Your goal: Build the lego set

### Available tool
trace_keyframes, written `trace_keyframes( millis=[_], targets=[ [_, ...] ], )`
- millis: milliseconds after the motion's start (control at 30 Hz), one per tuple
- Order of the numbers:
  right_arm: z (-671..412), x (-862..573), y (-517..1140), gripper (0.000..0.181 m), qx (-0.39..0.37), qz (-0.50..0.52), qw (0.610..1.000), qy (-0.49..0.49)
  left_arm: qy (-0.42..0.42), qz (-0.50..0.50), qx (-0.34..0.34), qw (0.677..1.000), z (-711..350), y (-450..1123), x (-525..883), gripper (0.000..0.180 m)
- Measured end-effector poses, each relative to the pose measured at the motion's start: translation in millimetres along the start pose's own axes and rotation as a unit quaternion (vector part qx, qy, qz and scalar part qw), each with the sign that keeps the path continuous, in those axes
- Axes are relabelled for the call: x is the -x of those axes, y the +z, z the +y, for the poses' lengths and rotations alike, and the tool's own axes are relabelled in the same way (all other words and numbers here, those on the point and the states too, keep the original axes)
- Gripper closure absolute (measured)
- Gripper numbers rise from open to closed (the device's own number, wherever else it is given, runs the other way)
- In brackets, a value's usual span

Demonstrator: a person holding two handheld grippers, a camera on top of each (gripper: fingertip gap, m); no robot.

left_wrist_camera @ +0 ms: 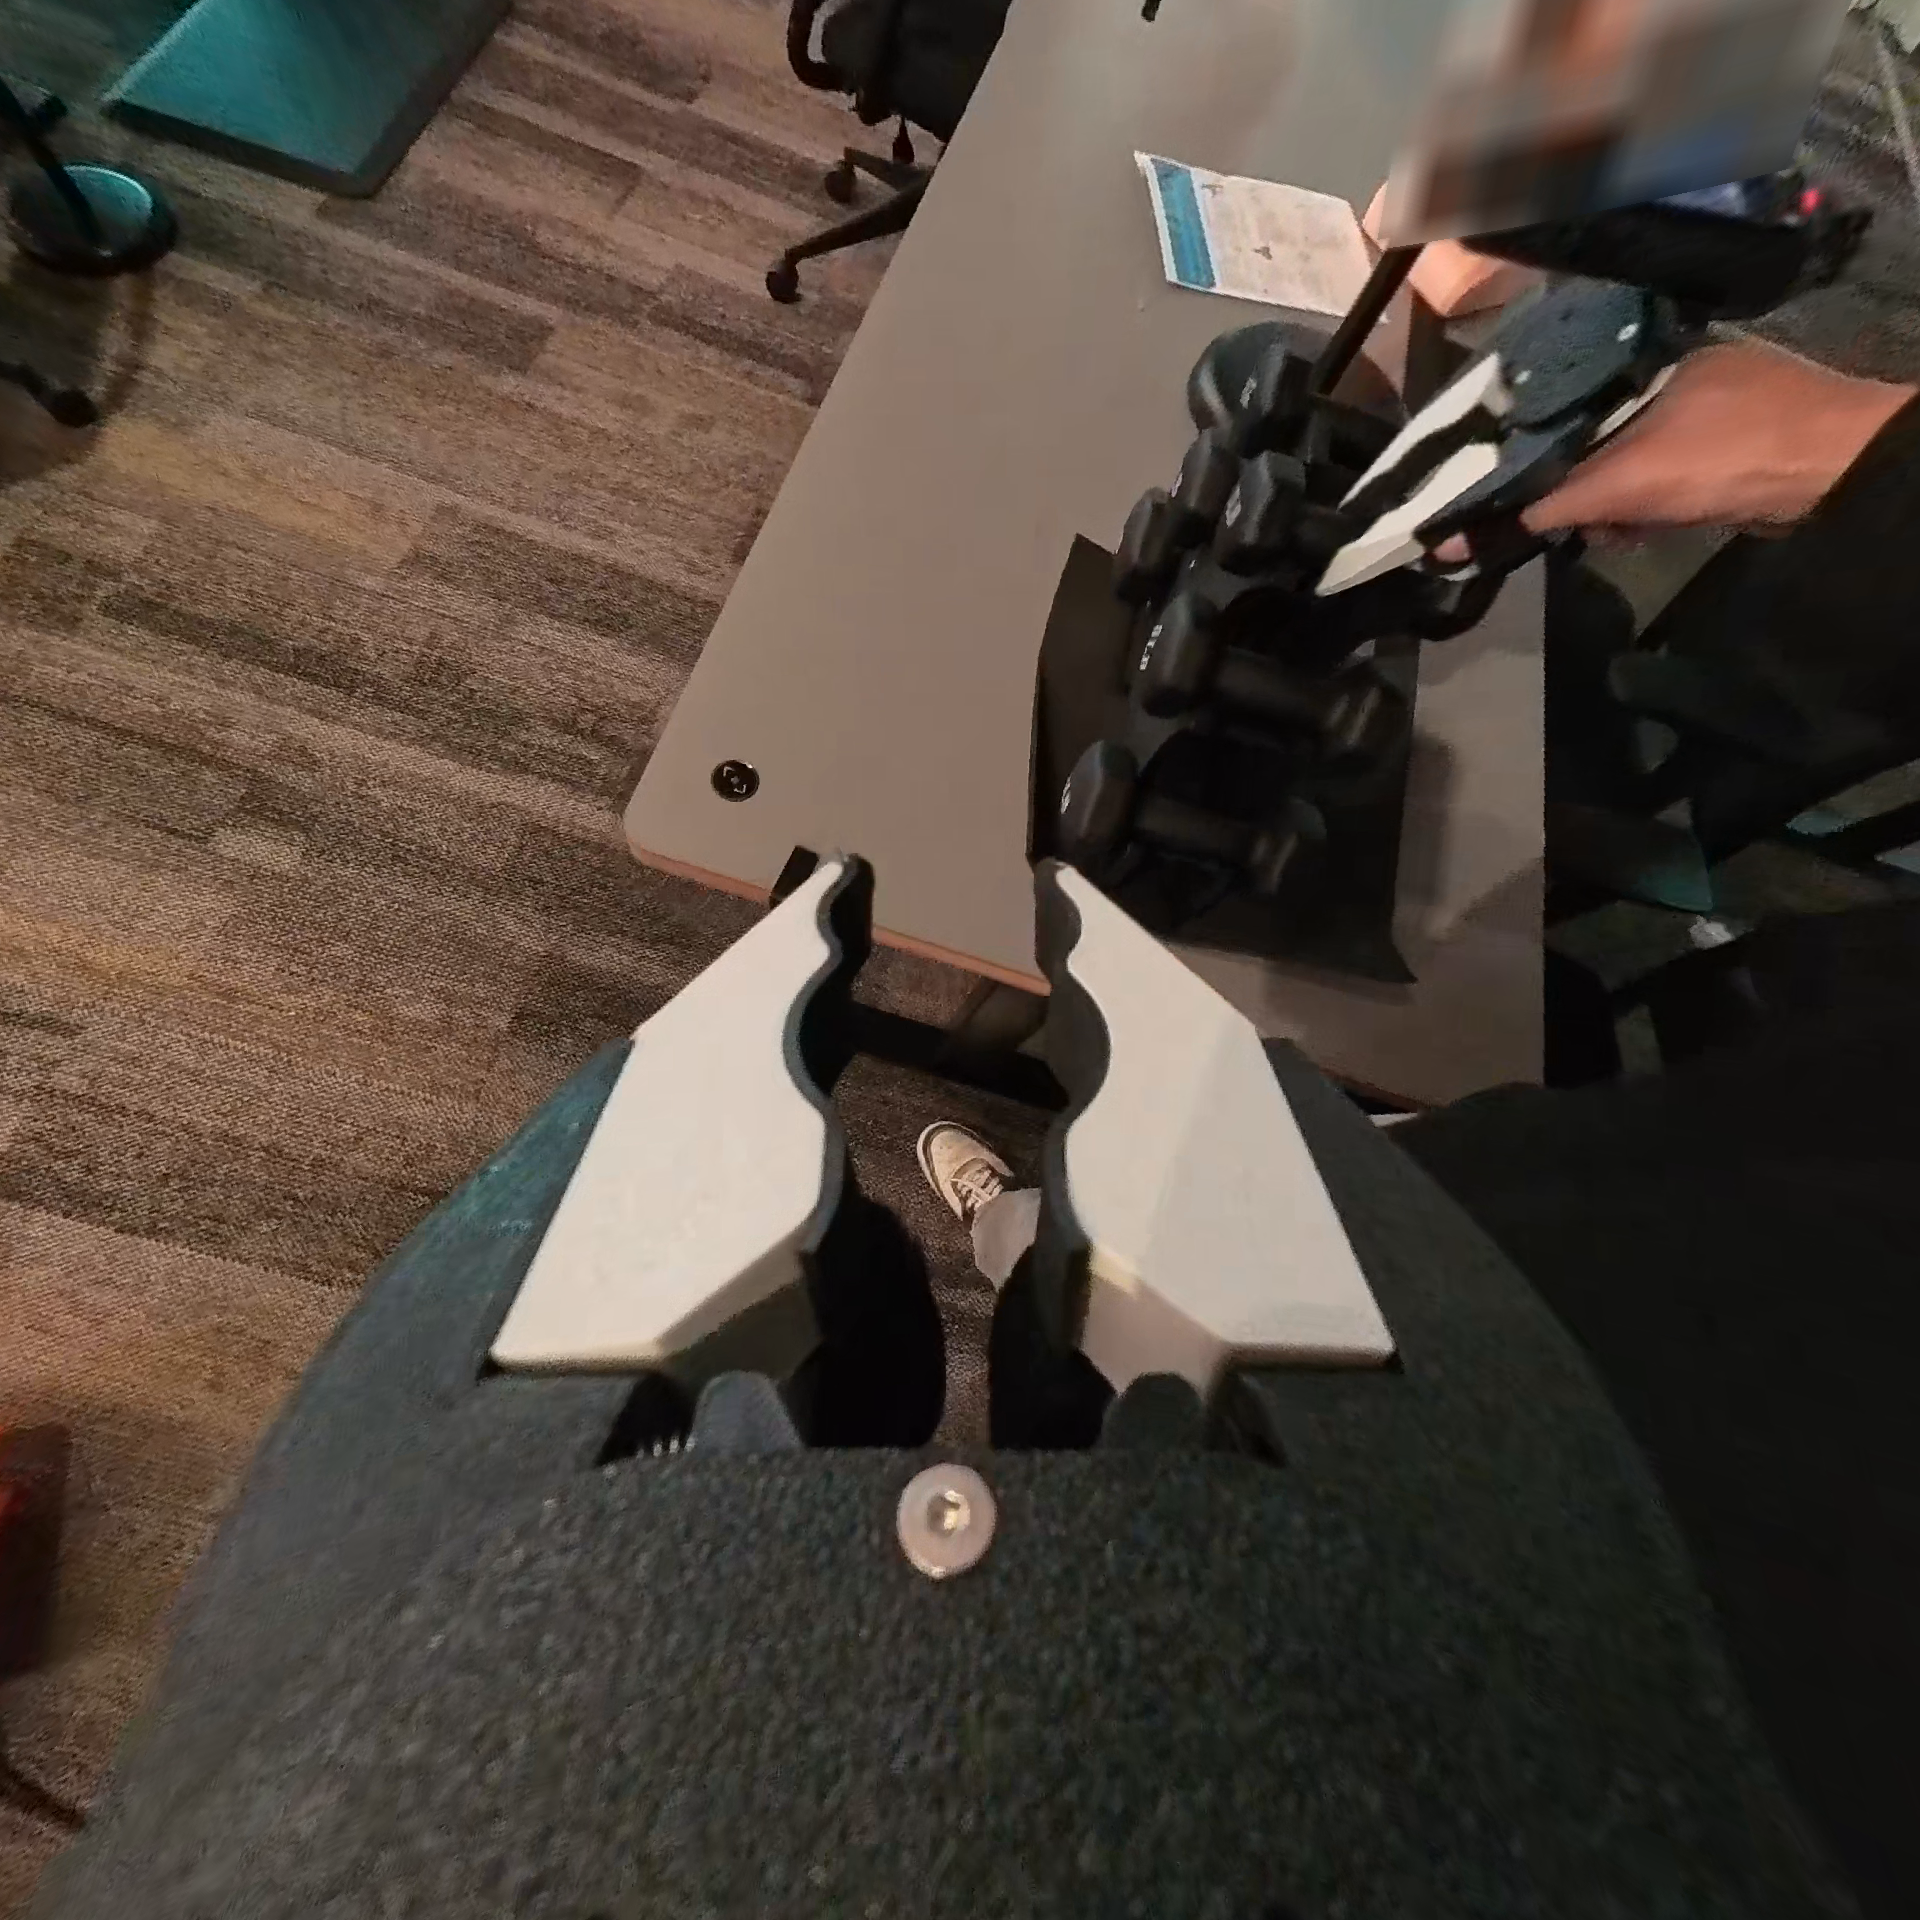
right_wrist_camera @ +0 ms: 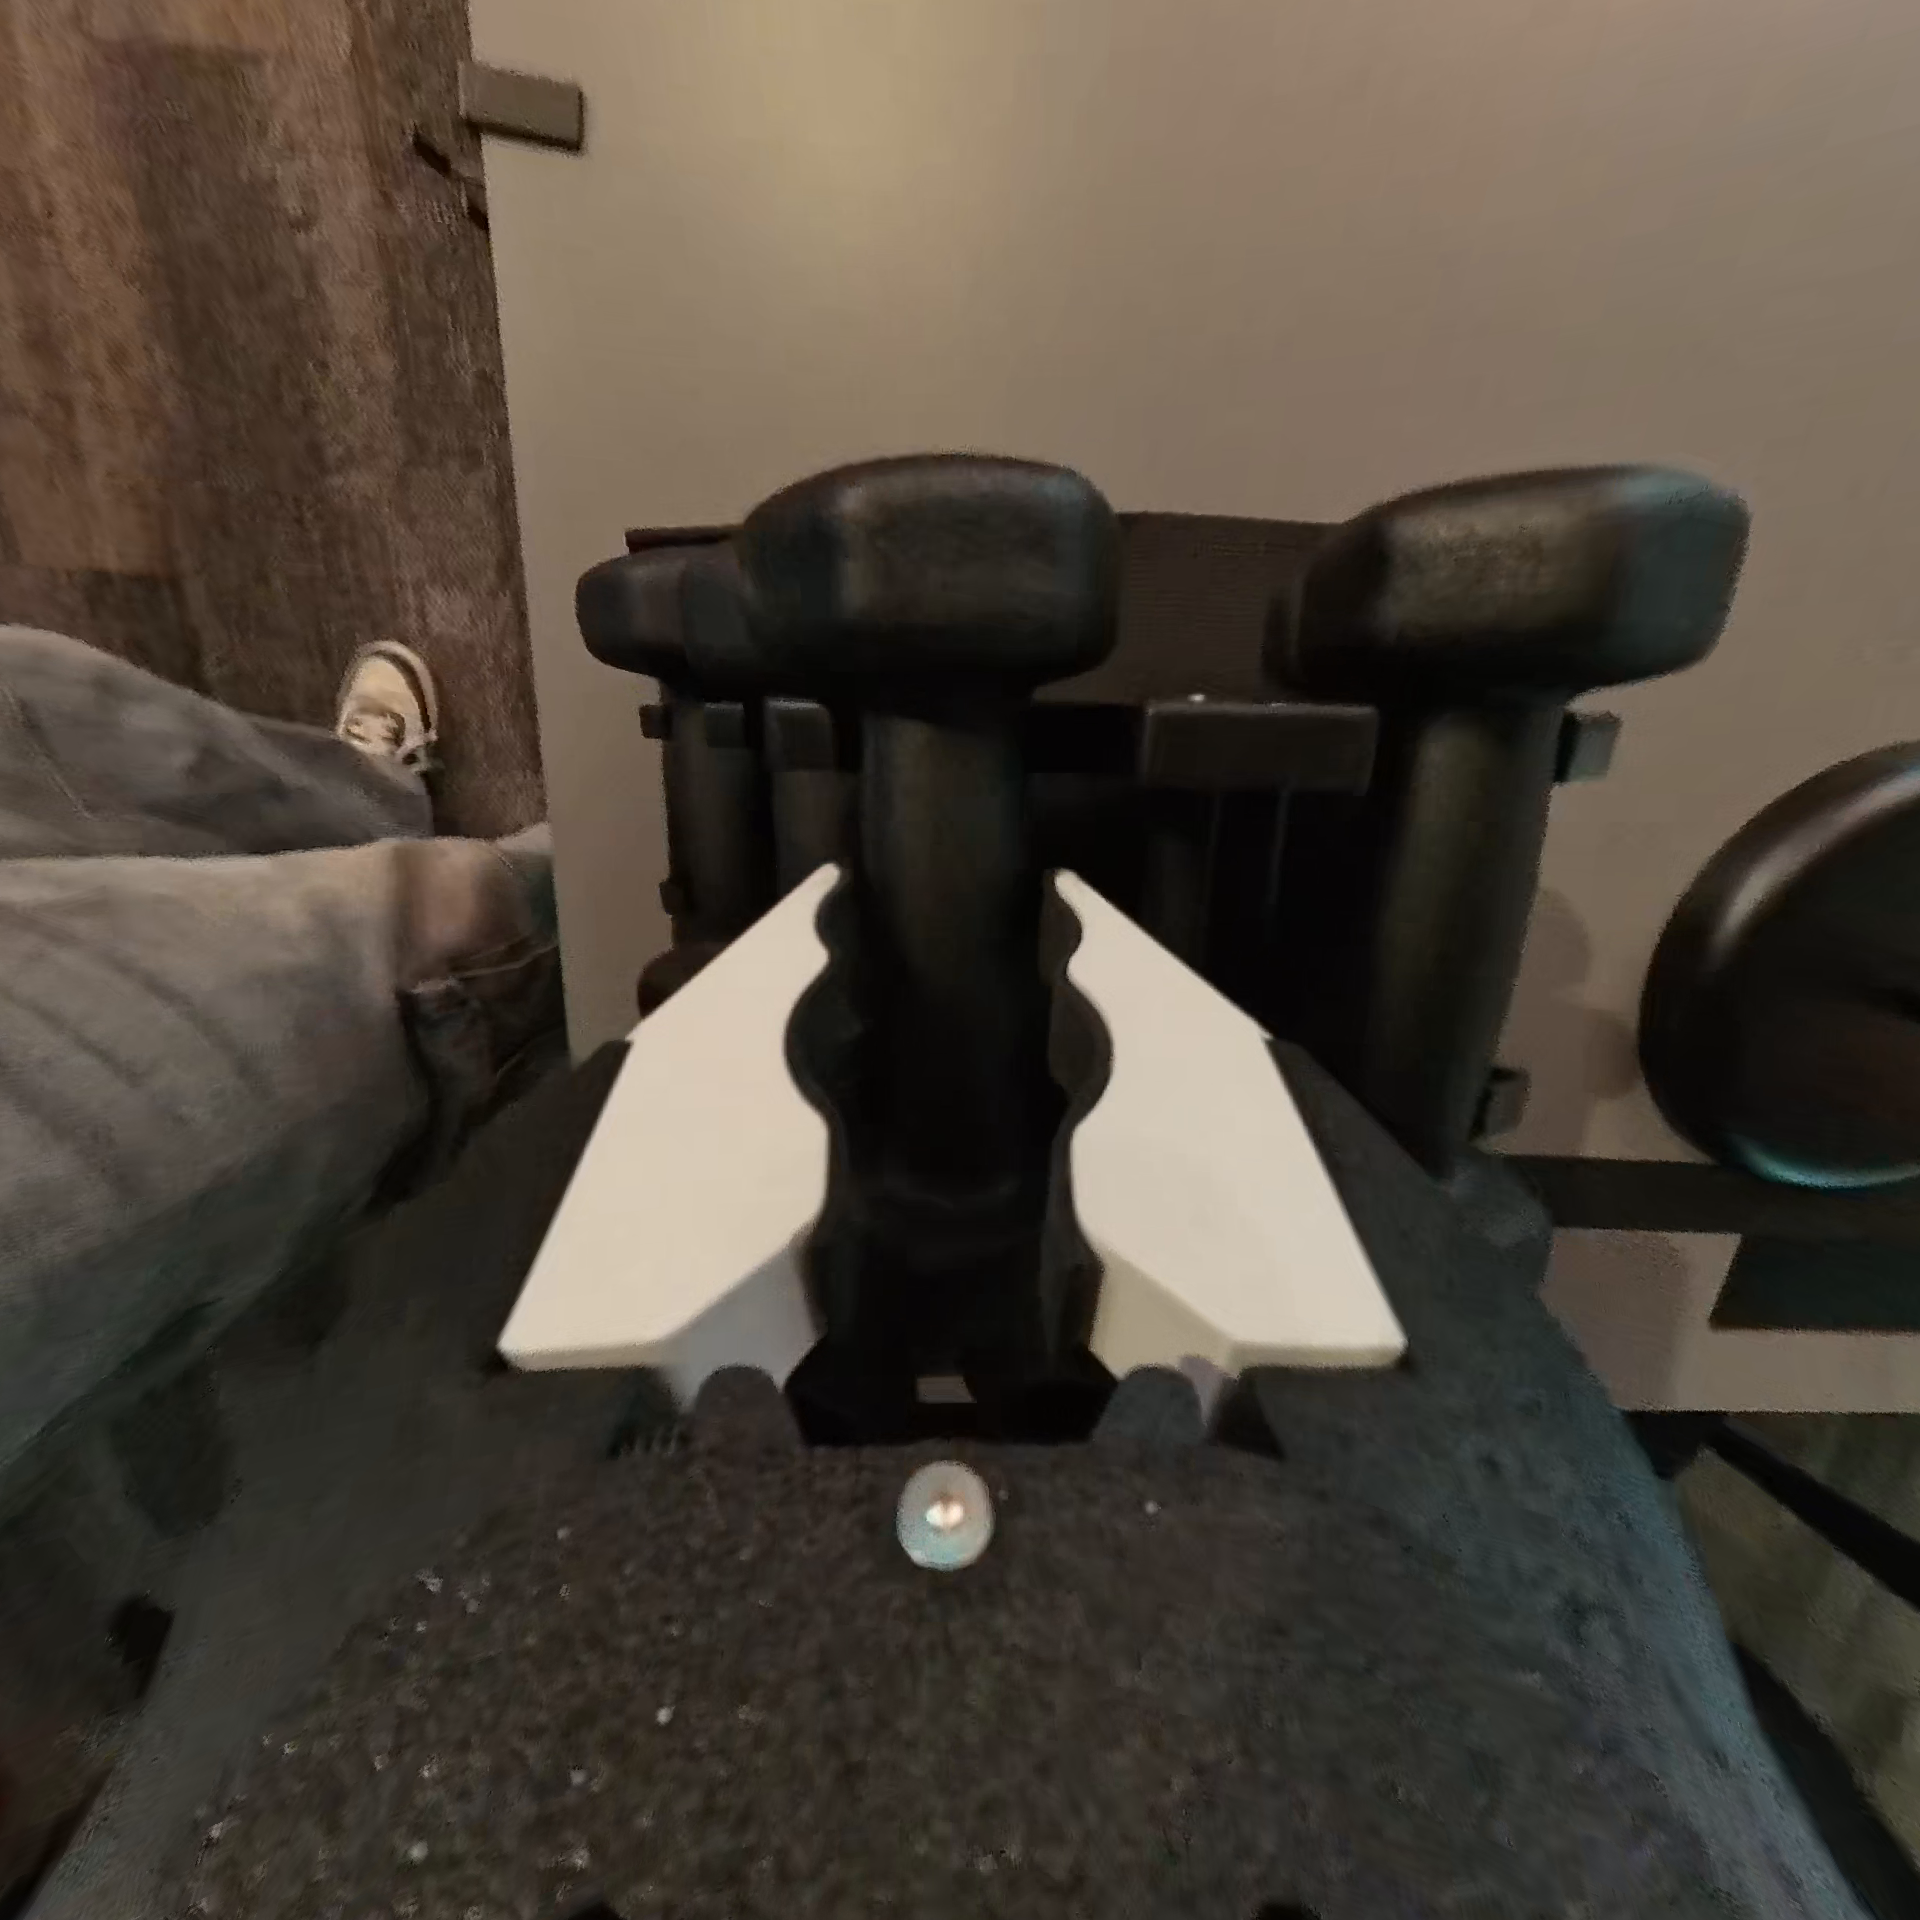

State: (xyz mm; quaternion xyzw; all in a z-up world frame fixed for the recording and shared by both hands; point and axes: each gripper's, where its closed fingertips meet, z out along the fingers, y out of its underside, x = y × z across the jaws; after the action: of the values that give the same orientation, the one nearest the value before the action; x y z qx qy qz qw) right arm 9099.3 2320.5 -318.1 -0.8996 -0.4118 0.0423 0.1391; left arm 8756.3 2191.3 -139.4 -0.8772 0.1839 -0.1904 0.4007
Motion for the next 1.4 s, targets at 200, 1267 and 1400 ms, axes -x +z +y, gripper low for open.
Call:
trace_keyframes(
  millis=[200, 1267, 1400],
  targets=[
    [-1, -2, 7, 0.147, 0.055, 0.010, 0.997, -0.056, 0.004, 0.029, 0.004, 1.000, -17, 31, -19, 0.150],
    [27, 0, -33, 0.148, -0.158, 0.004, 0.985, 0.067, 0.039, 0.188, 0.009, 0.981, -50, 96, -93, 0.146],
    [17, 0, -28, 0.148, -0.146, 0.008, 0.988, 0.046, 0.037, 0.189, 0.010, 0.981, -48, 97, -95, 0.146]
  ],
)
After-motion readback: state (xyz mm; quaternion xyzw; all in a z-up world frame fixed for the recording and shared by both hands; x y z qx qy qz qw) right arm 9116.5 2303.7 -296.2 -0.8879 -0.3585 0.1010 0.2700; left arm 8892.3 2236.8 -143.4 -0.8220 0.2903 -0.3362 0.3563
